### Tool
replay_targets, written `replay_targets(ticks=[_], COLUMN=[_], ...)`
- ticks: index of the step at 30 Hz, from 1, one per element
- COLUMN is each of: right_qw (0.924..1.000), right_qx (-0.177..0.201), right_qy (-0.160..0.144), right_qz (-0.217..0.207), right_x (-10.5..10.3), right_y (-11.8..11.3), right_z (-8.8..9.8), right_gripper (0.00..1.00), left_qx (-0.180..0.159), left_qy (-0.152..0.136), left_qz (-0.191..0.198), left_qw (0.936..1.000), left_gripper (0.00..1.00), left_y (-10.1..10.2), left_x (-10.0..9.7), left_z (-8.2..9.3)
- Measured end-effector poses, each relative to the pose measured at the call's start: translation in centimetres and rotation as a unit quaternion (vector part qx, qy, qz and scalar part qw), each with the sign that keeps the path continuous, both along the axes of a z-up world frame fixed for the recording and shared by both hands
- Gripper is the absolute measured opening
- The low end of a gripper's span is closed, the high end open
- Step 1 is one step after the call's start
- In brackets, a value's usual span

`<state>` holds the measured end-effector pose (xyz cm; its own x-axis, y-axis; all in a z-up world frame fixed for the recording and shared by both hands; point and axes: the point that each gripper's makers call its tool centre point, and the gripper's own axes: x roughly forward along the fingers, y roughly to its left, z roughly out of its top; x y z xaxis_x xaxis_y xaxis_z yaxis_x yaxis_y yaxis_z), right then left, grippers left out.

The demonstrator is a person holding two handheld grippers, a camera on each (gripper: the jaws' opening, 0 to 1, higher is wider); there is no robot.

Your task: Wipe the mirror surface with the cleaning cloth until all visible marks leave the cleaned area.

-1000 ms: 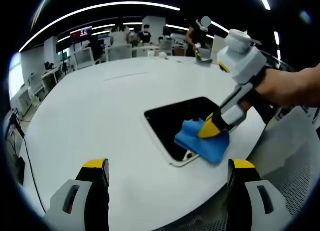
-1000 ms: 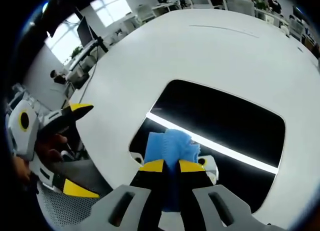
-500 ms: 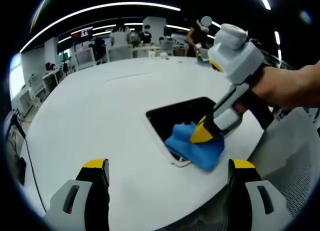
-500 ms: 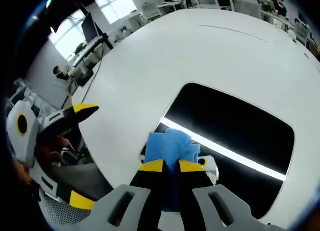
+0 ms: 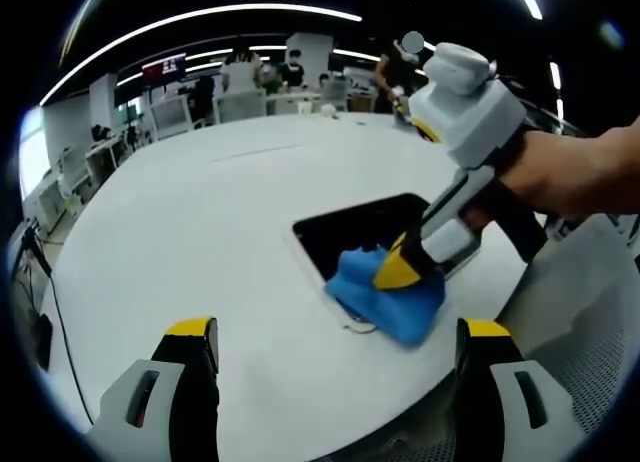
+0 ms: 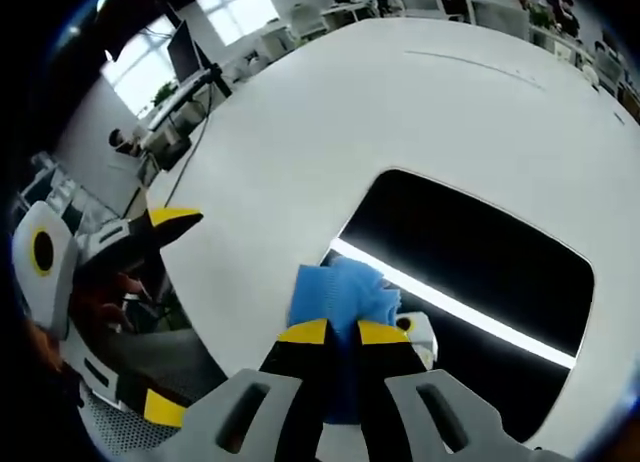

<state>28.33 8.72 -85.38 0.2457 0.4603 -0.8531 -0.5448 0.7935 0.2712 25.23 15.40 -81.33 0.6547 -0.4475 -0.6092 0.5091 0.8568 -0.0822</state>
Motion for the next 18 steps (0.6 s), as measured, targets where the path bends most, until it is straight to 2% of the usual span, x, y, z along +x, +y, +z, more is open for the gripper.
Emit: replay_targets(ticks=[18], right_qw=[0.9998], right_qx=[0.009], right_qy=[-0.005], right_qz=[0.016], right_x=[0.11], right_y=[1.03], right_z=[0.06], right_gripper=[0.04], left_qx=[0.004], left_qy=[0.003], left_qz=[0.000], left_qw=[1.0000], left_gripper=[0.99], left_y=[0.07], left_x=[-0.06], left_z=[-0.15])
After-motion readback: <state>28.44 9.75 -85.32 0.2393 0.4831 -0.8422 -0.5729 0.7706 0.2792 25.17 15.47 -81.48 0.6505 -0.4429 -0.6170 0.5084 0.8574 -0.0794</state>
